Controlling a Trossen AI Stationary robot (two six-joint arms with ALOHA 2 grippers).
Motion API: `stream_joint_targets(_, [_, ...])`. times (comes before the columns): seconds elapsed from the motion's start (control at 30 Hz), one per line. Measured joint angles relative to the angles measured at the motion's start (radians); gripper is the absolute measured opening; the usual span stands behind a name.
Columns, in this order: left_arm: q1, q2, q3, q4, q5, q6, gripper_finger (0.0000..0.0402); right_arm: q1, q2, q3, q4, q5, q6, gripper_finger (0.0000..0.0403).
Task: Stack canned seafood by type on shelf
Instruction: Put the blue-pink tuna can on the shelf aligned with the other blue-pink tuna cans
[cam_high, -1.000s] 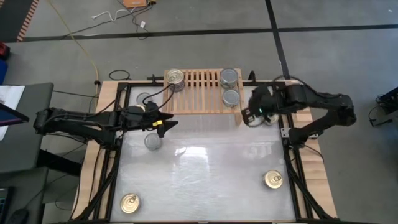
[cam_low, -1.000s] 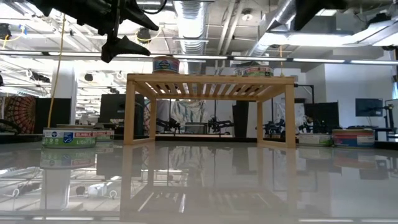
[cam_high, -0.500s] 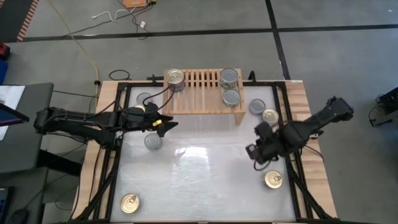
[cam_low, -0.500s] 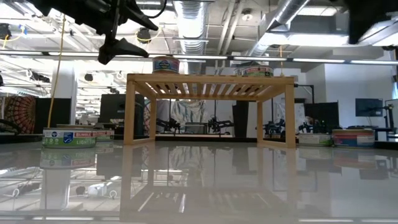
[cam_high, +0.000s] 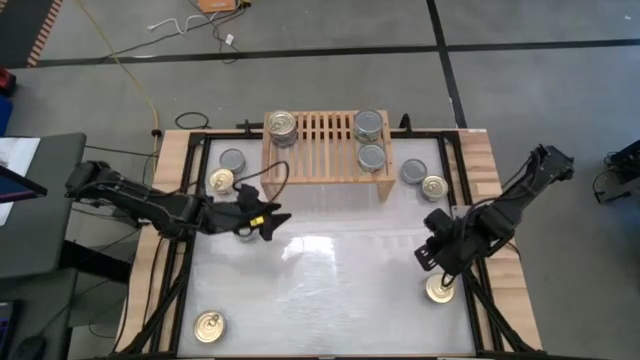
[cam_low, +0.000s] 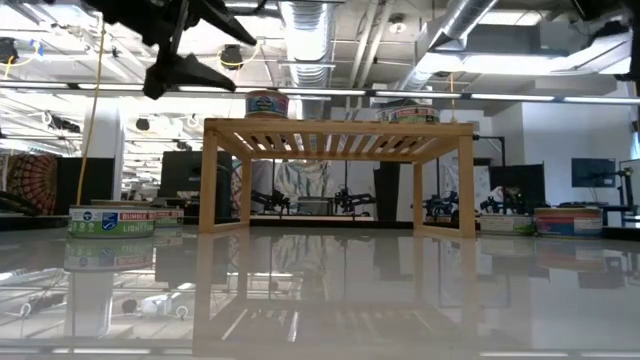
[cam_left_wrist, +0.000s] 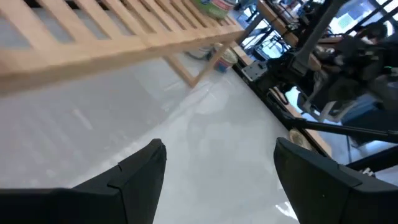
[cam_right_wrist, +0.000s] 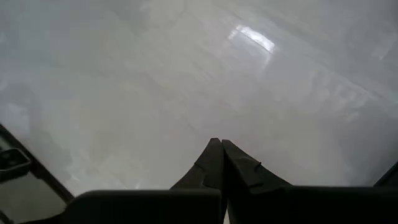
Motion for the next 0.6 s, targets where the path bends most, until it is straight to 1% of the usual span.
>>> stream_joint_targets(0.07, [-0.048,0.037,0.033,0.002,-0.044,-0.031,0.0286,0.007,-0.031,-0.045,0.020,-0.024,-0.032,0.0022])
stream_joint_targets(0.17, [-0.109,0.096,0.096,-0.006,-0.098,-0.050,0.0286,0.012,-0.067,-0.102,0.077,-0.088,-0.076,0.0022])
stream_joint_targets(0.3, [-0.170,0.190,0.199,-0.088,-0.152,-0.103,0.0286,0.017,-0.085,-0.151,0.137,-0.151,-0.153,0.0022])
stream_joint_targets(0.4, [-0.205,0.268,0.286,-0.173,-0.168,-0.166,0.0286,0.031,-0.079,-0.154,0.127,-0.154,-0.221,0.0022])
stream_joint_targets(0.5, [-0.240,0.345,0.369,-0.247,-0.168,-0.224,0.0286,0.033,-0.063,-0.154,0.134,-0.154,-0.323,0.0022])
stream_joint_targets(0.6, [-0.275,0.404,0.424,-0.296,-0.167,-0.278,0.0286,0.033,-0.047,-0.154,0.133,-0.154,-0.411,0.0022])
